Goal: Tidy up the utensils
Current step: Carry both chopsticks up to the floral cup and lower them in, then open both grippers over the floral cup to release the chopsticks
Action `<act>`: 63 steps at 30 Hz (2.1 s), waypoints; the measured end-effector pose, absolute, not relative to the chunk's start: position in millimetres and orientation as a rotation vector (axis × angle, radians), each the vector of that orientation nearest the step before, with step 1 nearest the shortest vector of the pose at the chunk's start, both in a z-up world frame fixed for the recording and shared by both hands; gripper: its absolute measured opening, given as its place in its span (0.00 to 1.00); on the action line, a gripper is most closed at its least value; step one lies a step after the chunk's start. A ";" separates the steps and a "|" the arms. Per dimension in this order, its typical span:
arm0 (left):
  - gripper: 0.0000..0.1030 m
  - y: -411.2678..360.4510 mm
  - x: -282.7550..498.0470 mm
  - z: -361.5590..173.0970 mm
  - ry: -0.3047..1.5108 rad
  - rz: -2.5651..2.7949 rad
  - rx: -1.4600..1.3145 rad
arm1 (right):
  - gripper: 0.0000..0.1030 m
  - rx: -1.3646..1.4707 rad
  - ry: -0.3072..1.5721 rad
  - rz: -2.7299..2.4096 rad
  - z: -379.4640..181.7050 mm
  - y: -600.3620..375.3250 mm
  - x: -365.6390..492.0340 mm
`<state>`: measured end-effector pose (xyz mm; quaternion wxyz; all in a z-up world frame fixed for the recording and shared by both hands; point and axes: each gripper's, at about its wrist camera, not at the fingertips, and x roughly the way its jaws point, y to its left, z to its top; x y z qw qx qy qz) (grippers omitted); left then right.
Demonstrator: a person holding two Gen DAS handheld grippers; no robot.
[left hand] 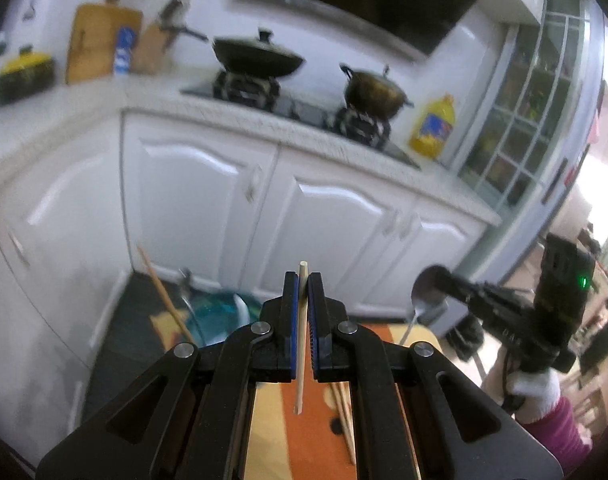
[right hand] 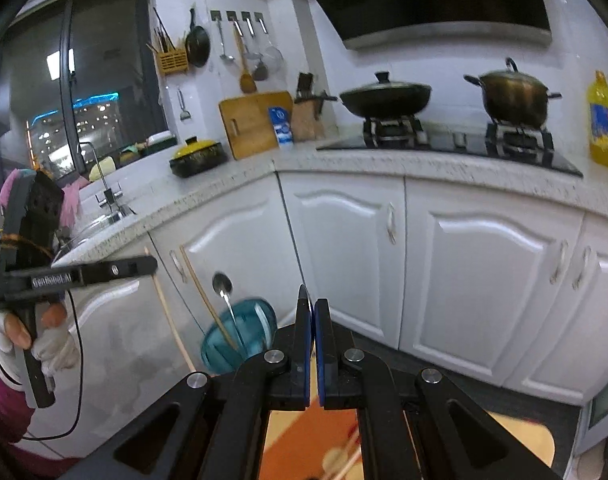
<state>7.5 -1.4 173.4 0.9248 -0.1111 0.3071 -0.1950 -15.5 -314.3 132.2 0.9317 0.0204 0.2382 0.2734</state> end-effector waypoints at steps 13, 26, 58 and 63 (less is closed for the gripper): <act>0.03 28.2 53.8 172.4 0.541 -0.202 -0.183 | 0.02 -0.018 0.419 0.523 150.3 -237.7 28.7; 0.03 23.1 81.5 113.4 0.612 -0.145 -0.155 | 0.02 -0.134 0.475 0.495 94.7 -191.5 65.4; 0.03 4.7 78.7 66.0 0.715 -0.148 -0.139 | 0.06 -0.107 0.694 0.631 45.2 -180.7 68.5; 0.03 6.4 77.1 64.9 0.720 -0.147 -0.147 | 0.14 -0.105 0.701 0.628 46.4 -181.0 66.9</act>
